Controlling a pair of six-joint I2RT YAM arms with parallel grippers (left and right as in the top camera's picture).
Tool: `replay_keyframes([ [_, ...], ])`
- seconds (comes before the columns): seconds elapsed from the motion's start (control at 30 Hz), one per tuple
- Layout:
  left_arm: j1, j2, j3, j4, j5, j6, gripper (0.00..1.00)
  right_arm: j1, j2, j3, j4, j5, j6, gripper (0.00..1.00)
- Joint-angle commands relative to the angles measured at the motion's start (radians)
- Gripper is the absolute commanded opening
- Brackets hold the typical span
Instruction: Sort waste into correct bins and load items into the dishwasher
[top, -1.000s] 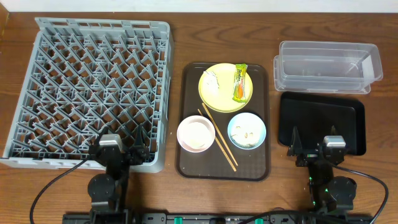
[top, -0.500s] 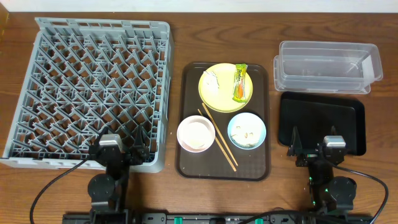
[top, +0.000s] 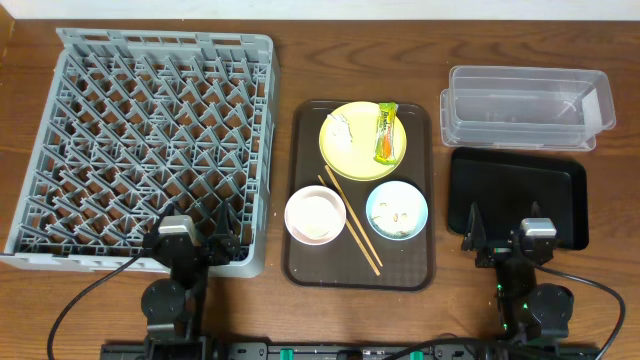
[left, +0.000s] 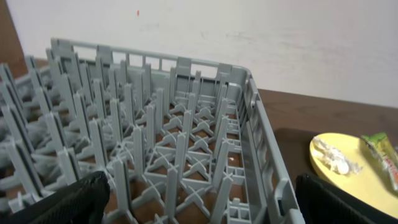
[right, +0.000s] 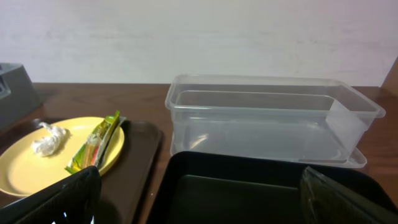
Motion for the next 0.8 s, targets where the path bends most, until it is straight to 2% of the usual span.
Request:
replay_keyframes([
  [0.0,0.006,0.011,0.005,-0.068,0.0,-0.069,0.97,0.01,-0.003,0.0,0.005,0.0,0.018,0.99],
  [0.13,0.006,0.072,0.037,-0.077,0.009,-0.135,0.97,0.01,0.003,0.005,-0.008,-0.002,0.044,0.99],
  [0.23,0.006,0.137,0.093,-0.103,0.027,-0.134,0.97,0.01,0.028,0.02,0.0,0.0,0.086,0.99],
  [0.4,0.006,0.273,0.24,-0.161,0.034,-0.134,0.97,0.01,0.121,0.091,0.013,0.024,0.059,0.99],
  [0.53,0.006,0.389,0.398,-0.23,0.034,-0.134,0.97,0.01,0.264,0.186,0.045,0.082,0.059,0.99],
  [0.77,0.006,0.574,0.605,-0.39,0.033,-0.134,0.97,0.01,0.608,0.446,-0.01,0.015,0.059,0.99],
])
